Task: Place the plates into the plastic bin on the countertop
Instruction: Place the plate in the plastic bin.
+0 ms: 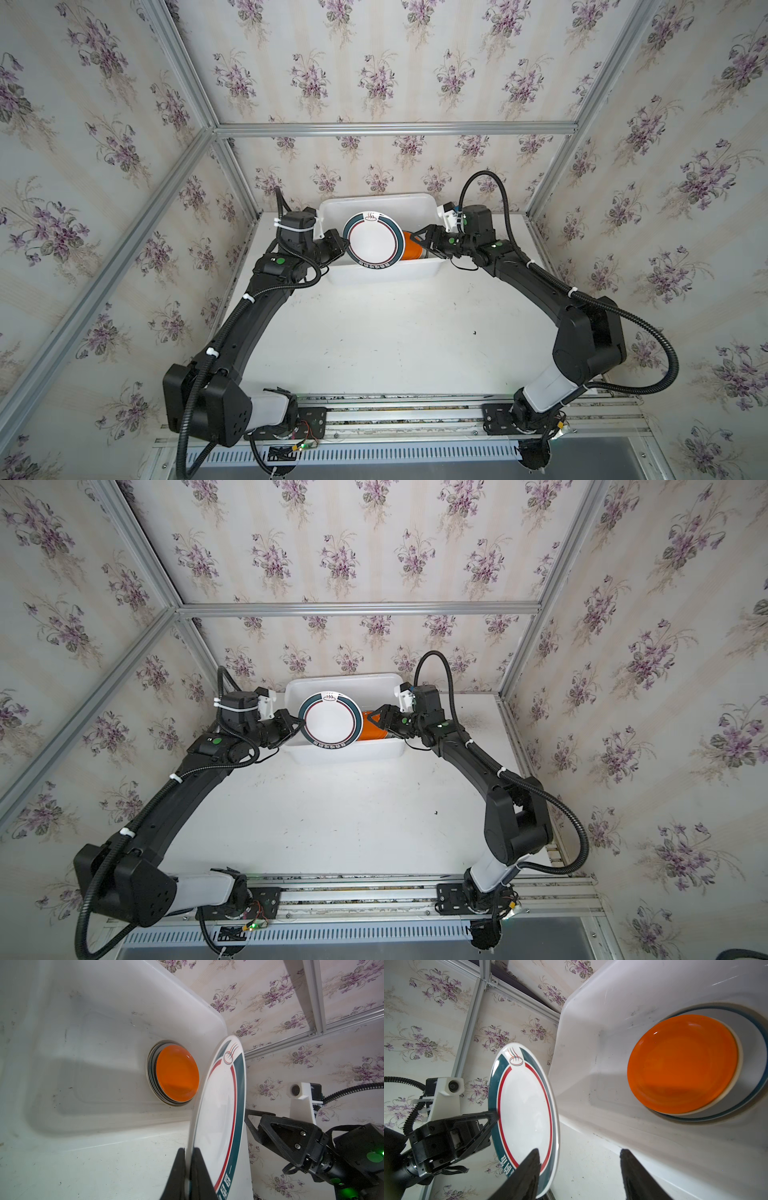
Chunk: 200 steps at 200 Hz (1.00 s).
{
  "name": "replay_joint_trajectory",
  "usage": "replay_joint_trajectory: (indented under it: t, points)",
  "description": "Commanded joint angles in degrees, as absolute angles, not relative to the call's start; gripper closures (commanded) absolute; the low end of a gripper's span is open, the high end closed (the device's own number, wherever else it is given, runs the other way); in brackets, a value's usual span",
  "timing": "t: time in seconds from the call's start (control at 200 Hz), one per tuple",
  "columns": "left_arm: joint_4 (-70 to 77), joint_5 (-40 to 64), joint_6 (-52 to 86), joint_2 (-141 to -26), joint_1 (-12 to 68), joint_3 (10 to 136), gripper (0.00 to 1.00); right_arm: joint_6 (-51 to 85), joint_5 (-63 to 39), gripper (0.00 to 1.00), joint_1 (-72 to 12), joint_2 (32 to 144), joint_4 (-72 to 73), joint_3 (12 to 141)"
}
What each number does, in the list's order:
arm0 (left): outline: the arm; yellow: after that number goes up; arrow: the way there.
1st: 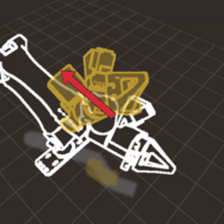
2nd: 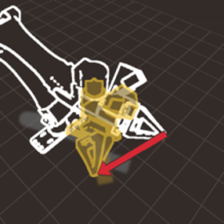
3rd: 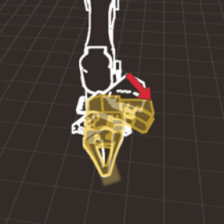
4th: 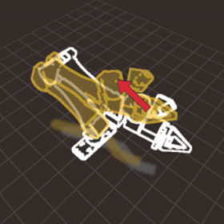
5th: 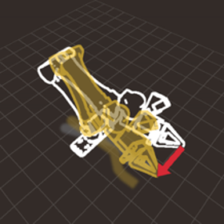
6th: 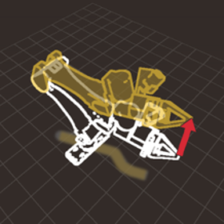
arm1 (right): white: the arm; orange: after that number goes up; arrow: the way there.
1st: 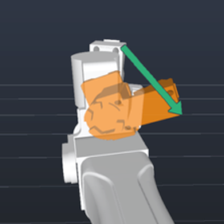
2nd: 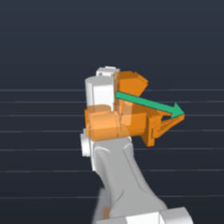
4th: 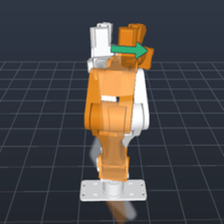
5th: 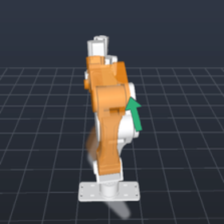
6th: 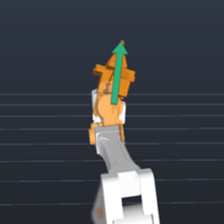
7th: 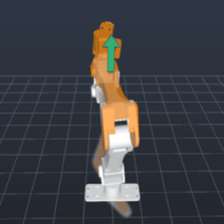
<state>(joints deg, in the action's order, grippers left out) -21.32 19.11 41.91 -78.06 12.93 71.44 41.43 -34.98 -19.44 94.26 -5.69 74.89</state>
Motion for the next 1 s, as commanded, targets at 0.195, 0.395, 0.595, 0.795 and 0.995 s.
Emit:
replay_joint_trajectory:
  t: [0.195, 0.395, 0.595, 0.795, 0.995]
  points:
    - [-14.9, 22.7, 41.9, -84.3, 16.2, 77.0, 1.0, 43.1, -36.4, 0.44, -19.4, 95.1, -2.0, 75.3]
    - [-13.3, 24.9, 41.6, -86.7, 17.7, 77.6, 1.0, 44.1, -35.5, 0.68, -19.1, 94.9, -2.2, 75.0]
    - [-11.8, 28.8, 41.8, -89.3, 17.7, 78.7, 1.0, 46.2, -35.7, 1.0, -18.4, 95.1, -1.0, 74.4]
    - [-11.9, 28.5, 41.1, -89.4, 17.2, 79.0, 0.51, 48.0, -34.9, 1.0, -17.8, 94.7, 0.1, 73.6]
    - [-12.3, 27.8, 40.5, -88.1, 15.3, 77.3, 0.0, 46.5, -31.9, 1.0, -17.2, 94.4, -3.4, 75.4]
